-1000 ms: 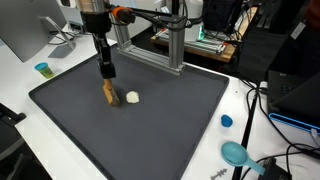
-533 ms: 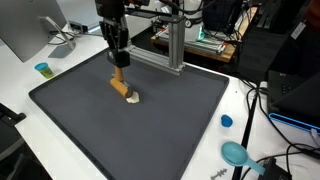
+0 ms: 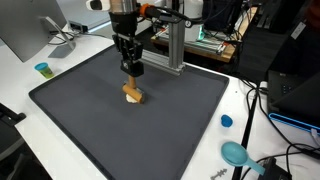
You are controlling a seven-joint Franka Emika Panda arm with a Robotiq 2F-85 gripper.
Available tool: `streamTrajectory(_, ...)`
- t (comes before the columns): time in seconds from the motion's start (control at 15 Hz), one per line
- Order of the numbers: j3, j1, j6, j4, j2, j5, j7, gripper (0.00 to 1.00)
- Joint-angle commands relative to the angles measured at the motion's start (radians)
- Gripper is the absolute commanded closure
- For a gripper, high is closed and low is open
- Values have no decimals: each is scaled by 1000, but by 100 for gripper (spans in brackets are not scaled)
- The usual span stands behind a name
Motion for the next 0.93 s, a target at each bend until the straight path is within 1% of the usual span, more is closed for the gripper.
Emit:
streamTrajectory(0.0, -1, 9, -36, 48, 57, -28, 4, 78)
streamTrajectory(0.27, 0, 14, -149, 89, 76, -48, -9, 78)
streamTrajectory(0.87, 7, 16, -247, 164, 124, -37, -27, 78)
